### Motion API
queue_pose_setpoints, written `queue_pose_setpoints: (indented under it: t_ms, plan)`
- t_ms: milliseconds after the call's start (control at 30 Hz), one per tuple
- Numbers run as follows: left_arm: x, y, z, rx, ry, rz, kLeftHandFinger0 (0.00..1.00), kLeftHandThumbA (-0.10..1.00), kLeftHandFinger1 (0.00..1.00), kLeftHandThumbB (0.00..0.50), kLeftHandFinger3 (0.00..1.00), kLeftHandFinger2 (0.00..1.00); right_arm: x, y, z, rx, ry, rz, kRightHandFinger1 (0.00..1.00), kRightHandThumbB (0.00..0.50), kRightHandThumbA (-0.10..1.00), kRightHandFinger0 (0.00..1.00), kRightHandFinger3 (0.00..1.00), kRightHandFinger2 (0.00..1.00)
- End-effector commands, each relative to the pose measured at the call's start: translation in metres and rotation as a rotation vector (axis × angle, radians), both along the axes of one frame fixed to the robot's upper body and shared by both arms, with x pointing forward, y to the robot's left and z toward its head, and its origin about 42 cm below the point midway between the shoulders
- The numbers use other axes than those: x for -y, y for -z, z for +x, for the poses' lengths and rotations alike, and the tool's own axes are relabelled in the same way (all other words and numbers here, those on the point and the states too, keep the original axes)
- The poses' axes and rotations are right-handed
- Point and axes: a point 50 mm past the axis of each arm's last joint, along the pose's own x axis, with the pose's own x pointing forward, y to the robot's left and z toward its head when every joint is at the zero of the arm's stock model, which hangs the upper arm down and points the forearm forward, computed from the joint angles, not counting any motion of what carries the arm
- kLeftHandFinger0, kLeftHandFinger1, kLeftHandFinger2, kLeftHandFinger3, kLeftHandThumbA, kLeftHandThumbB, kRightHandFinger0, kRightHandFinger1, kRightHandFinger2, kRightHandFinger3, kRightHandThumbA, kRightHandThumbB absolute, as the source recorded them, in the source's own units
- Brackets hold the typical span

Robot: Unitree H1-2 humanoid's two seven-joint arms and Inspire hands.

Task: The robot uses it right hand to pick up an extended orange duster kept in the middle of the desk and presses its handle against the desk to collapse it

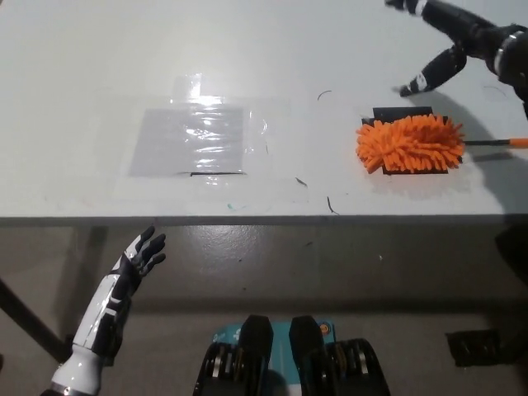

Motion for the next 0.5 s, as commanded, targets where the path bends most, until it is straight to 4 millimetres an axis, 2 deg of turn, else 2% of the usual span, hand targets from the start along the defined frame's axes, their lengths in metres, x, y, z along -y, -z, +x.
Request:
queue_pose_setpoints:
  t_ms: [0,267,367,400,433,467]
  plan:
    - [-0.003,-0.012,0.000,0.067,0.013,-0.011,1.00,1.00,1.00,0.213,1.00,1.00,-0.008,-0.063,0.020,0.009,0.022,-0.215,1.00,0.418,1.00,1.00,1.00,1.00]
    - [-0.003,-0.009,0.000,0.066,0.011,-0.009,1.00,1.00,1.00,0.214,1.00,1.00,-0.013,-0.054,0.026,-0.048,0.034,-0.296,1.00,0.417,1.00,1.00,1.00,1.00]
    - [-0.003,-0.008,-0.001,0.062,0.012,-0.015,1.00,1.00,1.00,0.213,1.00,1.00,-0.016,-0.050,0.027,-0.070,0.031,-0.316,1.00,0.430,1.00,1.00,1.00,1.00]
    - [-0.003,-0.008,-0.001,0.062,0.010,-0.014,1.00,1.00,1.00,0.214,1.00,1.00,-0.017,-0.050,0.027,-0.077,0.039,-0.312,1.00,0.453,1.00,1.00,1.00,1.00]
    - [-0.002,-0.009,-0.001,0.063,0.008,-0.012,1.00,1.00,1.00,0.215,1.00,1.00,-0.018,-0.049,0.027,-0.080,0.042,-0.312,1.00,0.456,1.00,1.00,1.00,1.00]
    - [-0.002,-0.009,-0.001,0.063,0.007,-0.012,1.00,1.00,1.00,0.216,1.00,1.00,-0.019,-0.048,0.027,-0.084,0.036,-0.312,1.00,0.441,1.00,1.00,1.00,1.00]
